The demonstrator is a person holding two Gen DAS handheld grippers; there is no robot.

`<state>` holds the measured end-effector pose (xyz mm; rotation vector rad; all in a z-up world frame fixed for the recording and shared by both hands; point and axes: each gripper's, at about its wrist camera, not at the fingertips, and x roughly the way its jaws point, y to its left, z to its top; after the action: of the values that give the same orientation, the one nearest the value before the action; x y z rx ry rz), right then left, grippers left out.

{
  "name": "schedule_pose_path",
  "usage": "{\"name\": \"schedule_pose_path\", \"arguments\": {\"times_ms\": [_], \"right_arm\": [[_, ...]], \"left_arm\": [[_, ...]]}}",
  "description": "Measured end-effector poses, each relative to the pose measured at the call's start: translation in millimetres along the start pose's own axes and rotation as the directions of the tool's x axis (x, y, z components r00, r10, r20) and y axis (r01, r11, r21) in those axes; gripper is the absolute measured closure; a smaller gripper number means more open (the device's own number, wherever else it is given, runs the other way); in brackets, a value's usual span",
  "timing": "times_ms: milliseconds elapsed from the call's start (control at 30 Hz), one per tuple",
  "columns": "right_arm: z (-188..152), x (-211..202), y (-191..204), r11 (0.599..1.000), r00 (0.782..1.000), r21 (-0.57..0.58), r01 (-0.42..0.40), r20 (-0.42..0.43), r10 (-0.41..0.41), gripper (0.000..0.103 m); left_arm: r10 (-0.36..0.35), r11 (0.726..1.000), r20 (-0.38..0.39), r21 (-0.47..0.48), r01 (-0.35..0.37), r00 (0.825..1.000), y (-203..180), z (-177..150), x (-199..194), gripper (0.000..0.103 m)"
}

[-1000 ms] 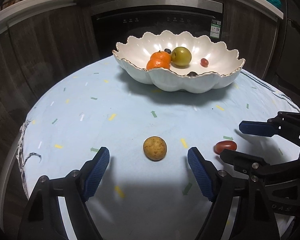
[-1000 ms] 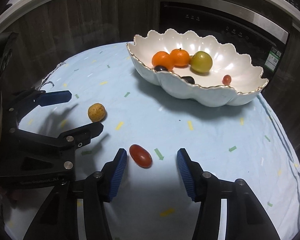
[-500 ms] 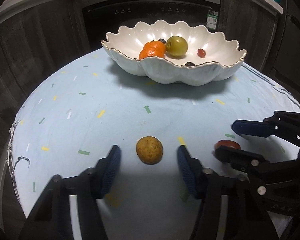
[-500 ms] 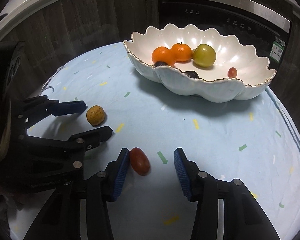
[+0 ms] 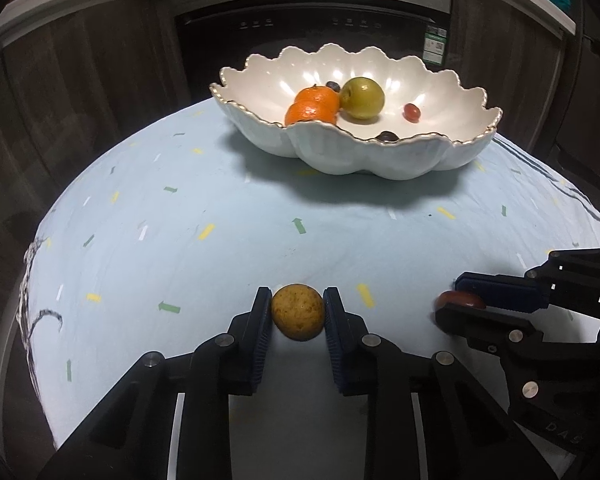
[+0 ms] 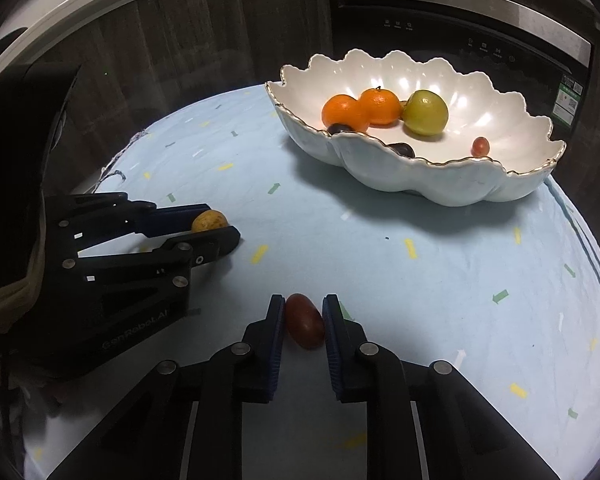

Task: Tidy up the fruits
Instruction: 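Lift and carry the tan fruit and cherry tomato over the white bowl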

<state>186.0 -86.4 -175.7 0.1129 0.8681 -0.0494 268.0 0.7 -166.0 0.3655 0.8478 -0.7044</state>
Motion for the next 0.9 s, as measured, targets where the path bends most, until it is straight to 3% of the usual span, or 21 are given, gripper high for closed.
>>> {"name": "schedule_pose_path", "arguments": {"times_ms": [900], "right_arm": [[14, -39, -16, 1.0, 0.998, 0.013, 0.0, 0.063, -0.001, 0.083]], "left_arm": [[0.084, 0.991, 0.027, -0.103, -0.081, 0.996, -23, 9, -53, 0.077]]}}
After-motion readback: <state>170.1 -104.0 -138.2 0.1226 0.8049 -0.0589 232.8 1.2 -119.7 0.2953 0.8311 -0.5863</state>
